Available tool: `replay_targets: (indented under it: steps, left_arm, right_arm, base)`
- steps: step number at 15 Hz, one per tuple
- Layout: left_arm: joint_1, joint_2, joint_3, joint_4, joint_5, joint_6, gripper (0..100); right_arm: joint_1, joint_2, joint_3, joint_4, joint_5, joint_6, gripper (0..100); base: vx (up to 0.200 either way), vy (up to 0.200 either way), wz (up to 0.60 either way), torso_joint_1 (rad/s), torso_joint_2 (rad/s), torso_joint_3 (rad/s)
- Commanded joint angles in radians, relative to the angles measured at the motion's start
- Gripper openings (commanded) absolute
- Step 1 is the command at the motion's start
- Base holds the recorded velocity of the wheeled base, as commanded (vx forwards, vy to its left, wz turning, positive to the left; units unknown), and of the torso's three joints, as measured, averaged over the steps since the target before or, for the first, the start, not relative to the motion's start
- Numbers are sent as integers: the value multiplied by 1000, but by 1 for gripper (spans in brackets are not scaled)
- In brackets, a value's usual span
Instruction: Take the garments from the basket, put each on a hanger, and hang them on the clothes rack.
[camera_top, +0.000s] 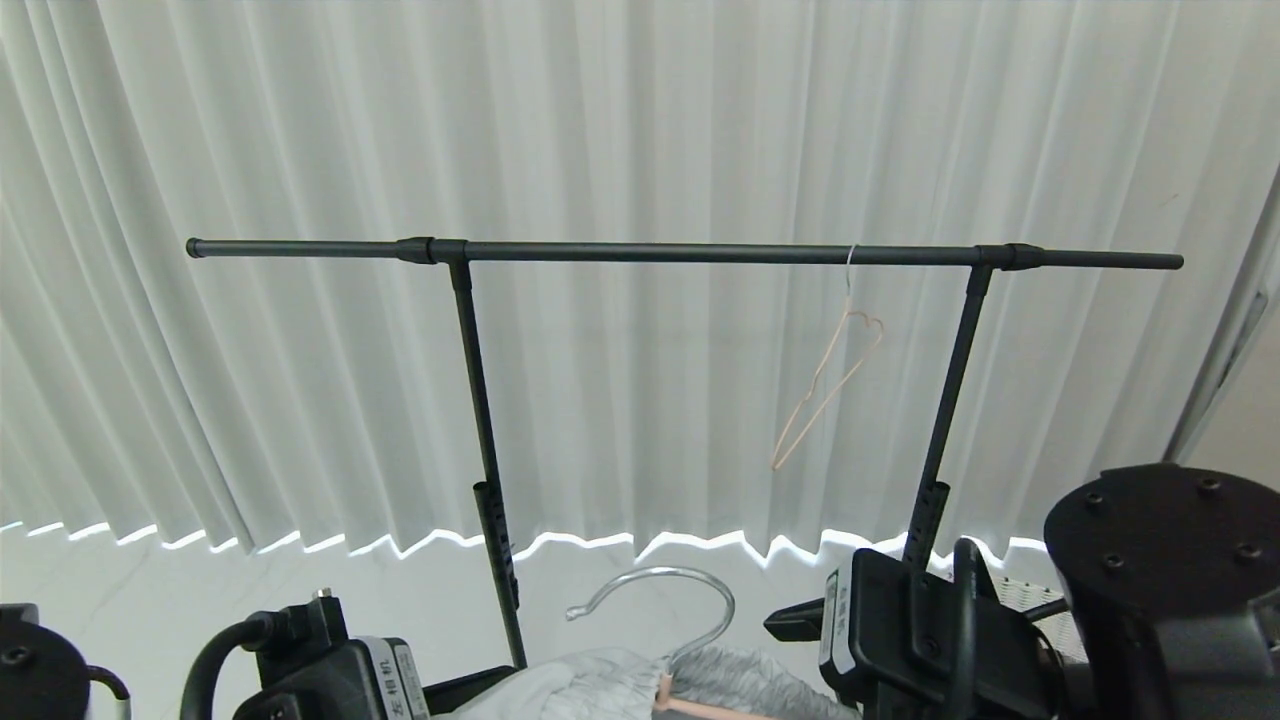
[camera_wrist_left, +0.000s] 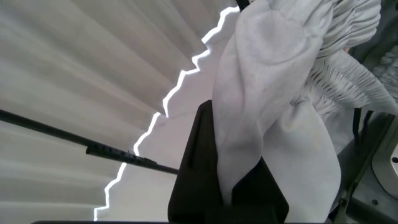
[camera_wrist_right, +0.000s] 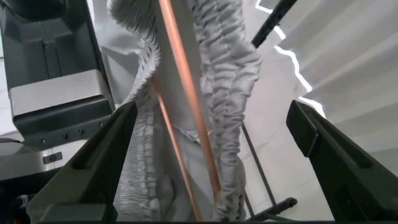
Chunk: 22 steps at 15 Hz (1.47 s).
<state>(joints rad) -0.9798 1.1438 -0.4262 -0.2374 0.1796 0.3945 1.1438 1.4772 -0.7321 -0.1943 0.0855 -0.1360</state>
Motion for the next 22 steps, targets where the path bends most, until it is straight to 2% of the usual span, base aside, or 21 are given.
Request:
replay_targets:
  steps: [1, 3, 8, 9, 19, 20, 22]
  left_arm:
    - [0, -1, -2, -2, 0, 0, 0]
    - [0, -3, 0, -19, 0, -2, 0]
    - [0, 4, 0, -45, -2, -3, 0]
    - [0, 4, 1, -46, -2, -3, 0]
    - [0, -1, 1, -46, 5, 9, 0]
    - [0, 1, 1, -46, 5, 17, 100]
    - [0, 2, 1, -46, 1, 18, 100]
  right_arm:
    - [1, 3, 25, -4, -1, 1, 100]
    - [1, 3, 56, -7, -6, 3, 100]
    - [-4, 5, 57, -36, -6, 9, 100]
    - [-6, 5, 57, -37, -6, 9, 0]
    - [-15, 2, 57, -37, -32, -1, 0]
    - [-15, -5, 56, -37, -36, -4, 0]
    - [-26, -12, 51, -40, -43, -40, 0]
  base:
    - [0, 0, 0, 0, 0, 0]
    - [0, 0, 0, 0, 0, 0]
    - [0, 0, 0, 0, 0, 0]
    - [0, 0, 0, 0, 0, 0]
    - [0, 0, 0, 0, 0, 0]
    - [0, 0, 0, 0, 0, 0]
    - [0, 0, 0, 0, 0, 0]
